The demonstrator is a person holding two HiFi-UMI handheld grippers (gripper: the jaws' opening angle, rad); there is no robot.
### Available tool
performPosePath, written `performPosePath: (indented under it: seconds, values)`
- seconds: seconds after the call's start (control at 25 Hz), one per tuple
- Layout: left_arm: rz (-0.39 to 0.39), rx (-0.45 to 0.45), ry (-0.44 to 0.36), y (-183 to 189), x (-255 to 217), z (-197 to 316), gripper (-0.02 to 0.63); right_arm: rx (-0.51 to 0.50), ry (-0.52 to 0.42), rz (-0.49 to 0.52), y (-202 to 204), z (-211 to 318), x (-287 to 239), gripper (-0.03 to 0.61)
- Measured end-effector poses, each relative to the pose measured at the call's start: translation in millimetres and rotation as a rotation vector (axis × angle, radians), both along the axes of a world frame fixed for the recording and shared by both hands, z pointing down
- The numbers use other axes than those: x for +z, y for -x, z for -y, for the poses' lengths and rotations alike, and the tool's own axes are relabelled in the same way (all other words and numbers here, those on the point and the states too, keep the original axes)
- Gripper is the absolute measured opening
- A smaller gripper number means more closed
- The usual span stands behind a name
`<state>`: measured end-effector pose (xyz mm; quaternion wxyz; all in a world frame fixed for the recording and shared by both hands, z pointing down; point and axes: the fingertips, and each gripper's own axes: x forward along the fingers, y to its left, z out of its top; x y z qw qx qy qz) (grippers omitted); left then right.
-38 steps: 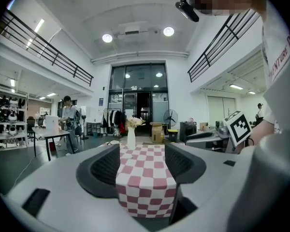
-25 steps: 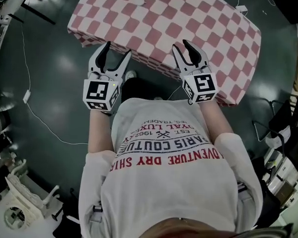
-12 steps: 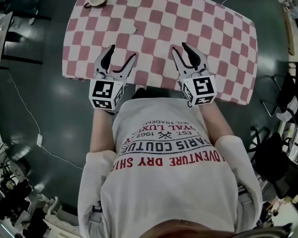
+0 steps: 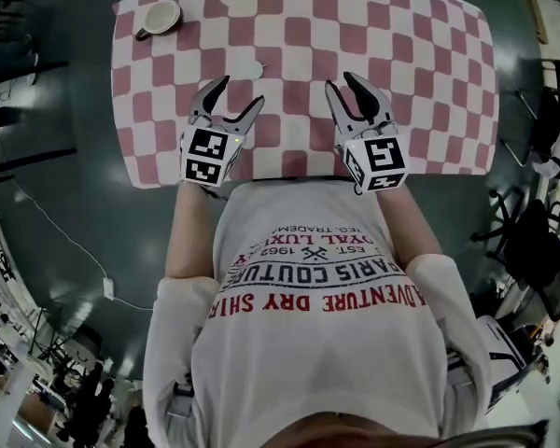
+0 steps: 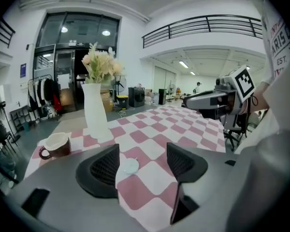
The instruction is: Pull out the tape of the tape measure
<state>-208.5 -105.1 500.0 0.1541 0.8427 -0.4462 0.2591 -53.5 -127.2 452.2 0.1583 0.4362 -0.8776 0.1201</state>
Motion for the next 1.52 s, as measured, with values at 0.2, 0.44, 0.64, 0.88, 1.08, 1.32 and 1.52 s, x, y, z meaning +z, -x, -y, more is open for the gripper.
performPosePath:
  seconds: [0.2, 0.44, 0.64, 0.88, 1.08, 1.32, 1.52]
  values:
    - [0.076, 0.137, 0.136, -2, 46, 14, 0.324, 0.06, 0.073, -0.014, -1, 6, 24, 0.147]
    - [0.193, 0.267, 0.222, -6, 88, 32, 0.324, 0.081, 0.134, -0.029, 1, 11, 50, 0.147]
    - [0.288, 0.405, 0.291, -7, 112, 38, 0.324, 0.096, 0.166, -0.034, 2, 11, 63, 0.147]
    - [0.414, 0.564, 0.374, -2, 135, 39, 0.321, 0.098, 0.173, -0.049, 3, 7, 67, 0.147]
    - [0.431, 0.637, 0.431, -3, 139, 41, 0.288, 0.117, 0.184, -0.048, -2, 5, 71, 0.147]
    - [0.483, 0.693, 0.435, -11, 140, 38, 0.26, 0.136, 0.181, -0.034, -4, 8, 70, 0.147]
    - [0.492, 0.683, 0.448, -13, 140, 37, 0.236, 0.132, 0.182, -0.027, -3, 11, 70, 0.147]
